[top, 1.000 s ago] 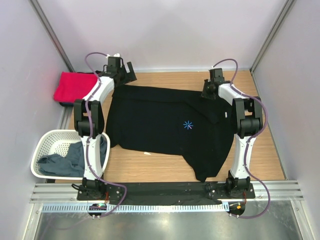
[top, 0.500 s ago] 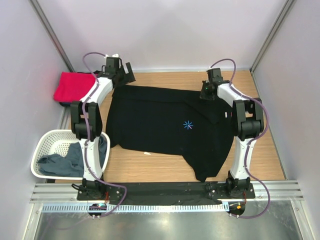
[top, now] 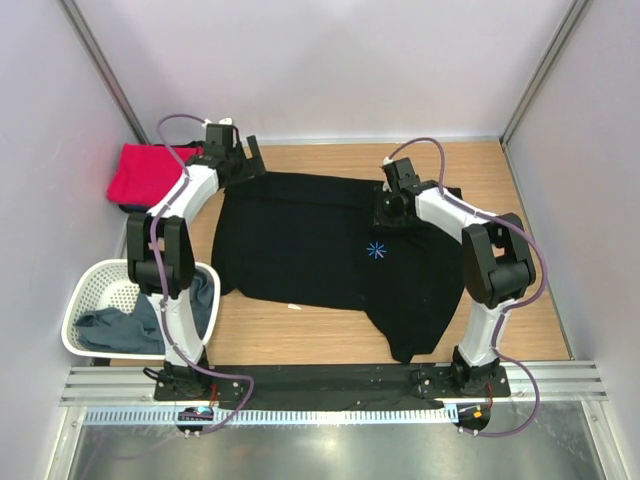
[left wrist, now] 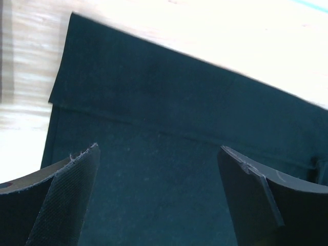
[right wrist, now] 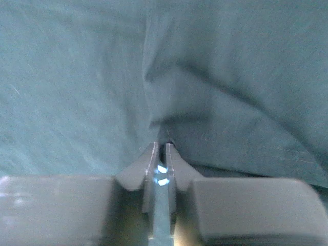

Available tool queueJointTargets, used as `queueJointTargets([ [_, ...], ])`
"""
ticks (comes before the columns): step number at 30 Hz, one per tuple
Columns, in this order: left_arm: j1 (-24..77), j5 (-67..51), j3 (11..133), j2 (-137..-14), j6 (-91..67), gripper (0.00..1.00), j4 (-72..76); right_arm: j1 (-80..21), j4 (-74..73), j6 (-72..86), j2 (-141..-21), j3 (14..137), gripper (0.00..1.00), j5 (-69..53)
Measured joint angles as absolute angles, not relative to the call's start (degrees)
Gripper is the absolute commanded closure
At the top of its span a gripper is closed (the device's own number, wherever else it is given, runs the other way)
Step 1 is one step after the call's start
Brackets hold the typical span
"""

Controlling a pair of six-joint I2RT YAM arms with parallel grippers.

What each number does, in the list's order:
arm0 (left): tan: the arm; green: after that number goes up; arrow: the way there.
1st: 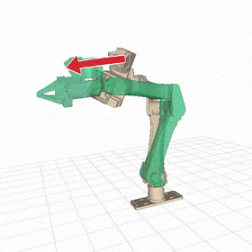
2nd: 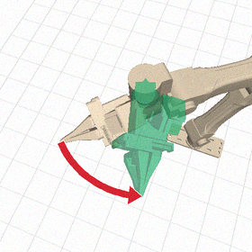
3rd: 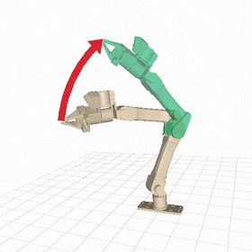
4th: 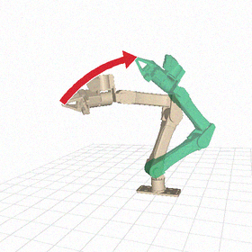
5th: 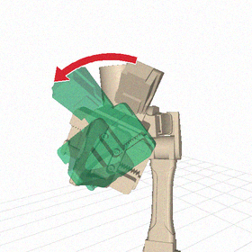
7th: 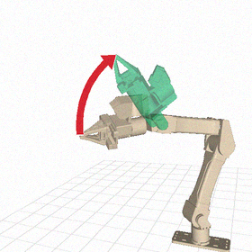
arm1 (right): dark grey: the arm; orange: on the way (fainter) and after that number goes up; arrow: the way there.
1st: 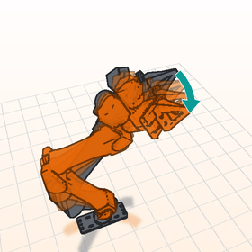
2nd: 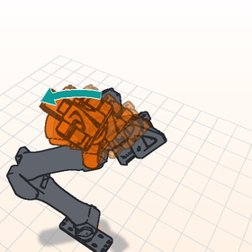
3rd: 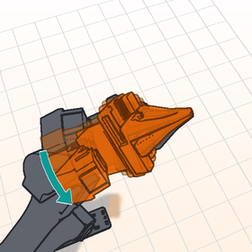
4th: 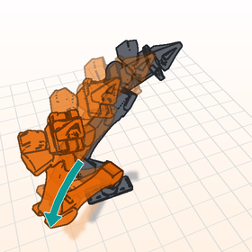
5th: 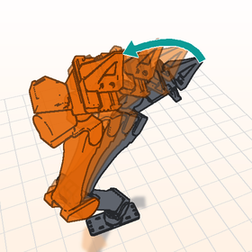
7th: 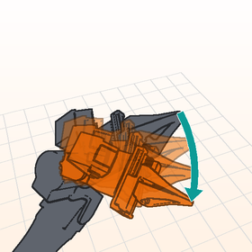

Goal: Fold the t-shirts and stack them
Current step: Fold the tshirt

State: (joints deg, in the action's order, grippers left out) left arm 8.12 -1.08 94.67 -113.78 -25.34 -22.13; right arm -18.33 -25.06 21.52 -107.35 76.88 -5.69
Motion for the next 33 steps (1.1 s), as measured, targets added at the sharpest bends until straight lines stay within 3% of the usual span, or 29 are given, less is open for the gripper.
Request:
queueJointTargets([
  [4,8.12,-1.10,92.25,-112.27,-25.41,0.03,-22.06,-19.81,-25.76,22.72,-107.31,74.74,0.72,-8.21],
  [8,8.12,-1.17,89.84,-110.28,-26.02,0.03,-22.11,-20.58,-26.48,23.70,-106.61,74.26,0.44,-9.41],
  [11,8.54,-1.15,88.27,-108.86,-26.81,0.03,-22.09,-20.88,-29.06,24.32,-103.44,74.32,0.33,-7.31],
  [17,14.17,0.71,86.50,-106.76,-32.84,0.09,-22.76,-18.46,-37.10,24.86,-94.61,78.24,0.33,4.34],
  [22,24.08,1.65,86.83,-107.26,-43.35,0.12,-22.94,-9.69,-38.87,27.75,-87.09,74.72,0.34,10.37],
  [27,34.85,2.87,93.17,-114.67,-53.45,0.13,-22.50,-0.34,-39.09,28.62,-84.01,67.02,0.34,12.75],
  [33,43.68,6.50,99.81,-124.44,-62.61,0.20,-22.39,1.98,-36.45,28.12,-84.03,62.19,0.36,10.81],
])
